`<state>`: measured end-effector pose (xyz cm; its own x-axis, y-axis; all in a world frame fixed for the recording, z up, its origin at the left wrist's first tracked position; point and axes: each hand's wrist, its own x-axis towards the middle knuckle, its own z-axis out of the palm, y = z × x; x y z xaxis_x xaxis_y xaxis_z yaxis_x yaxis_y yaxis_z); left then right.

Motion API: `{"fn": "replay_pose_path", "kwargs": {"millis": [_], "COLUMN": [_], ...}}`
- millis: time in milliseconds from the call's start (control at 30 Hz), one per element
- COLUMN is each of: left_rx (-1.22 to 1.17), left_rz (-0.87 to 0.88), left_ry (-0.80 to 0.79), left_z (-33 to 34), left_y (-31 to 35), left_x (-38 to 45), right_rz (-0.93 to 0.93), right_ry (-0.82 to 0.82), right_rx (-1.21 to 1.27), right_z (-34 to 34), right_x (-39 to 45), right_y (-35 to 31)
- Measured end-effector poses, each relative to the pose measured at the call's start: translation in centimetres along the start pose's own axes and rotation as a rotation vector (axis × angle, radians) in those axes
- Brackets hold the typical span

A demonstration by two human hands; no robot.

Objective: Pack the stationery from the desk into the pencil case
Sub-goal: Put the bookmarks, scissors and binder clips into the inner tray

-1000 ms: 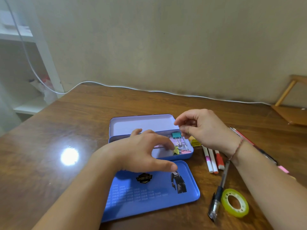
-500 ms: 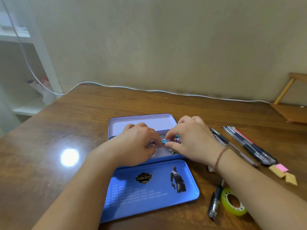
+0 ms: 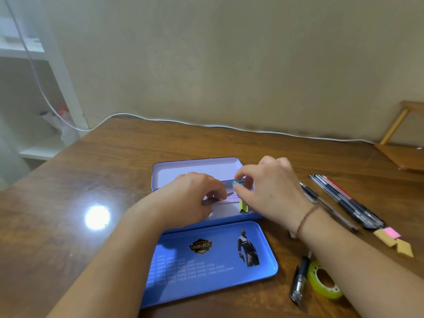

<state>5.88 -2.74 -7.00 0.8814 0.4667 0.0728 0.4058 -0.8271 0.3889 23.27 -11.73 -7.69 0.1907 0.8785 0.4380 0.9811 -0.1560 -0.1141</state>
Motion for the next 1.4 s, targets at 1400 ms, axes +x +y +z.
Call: {"fn": "replay_pose_path", "kwargs": {"millis": [1400], "left_rx": [-0.120], "left_rz": [-0.100], "left_ry": [0.215], "left_z": [-2.1], "left_y": [-2.6], "left_x": [-1.3], "right_rz": [0.309], "right_ry": [-0.660], "right_rx": [0.044], "right_z": [-7.2], "right_x": [1.1], "right_y": [10.2]}}
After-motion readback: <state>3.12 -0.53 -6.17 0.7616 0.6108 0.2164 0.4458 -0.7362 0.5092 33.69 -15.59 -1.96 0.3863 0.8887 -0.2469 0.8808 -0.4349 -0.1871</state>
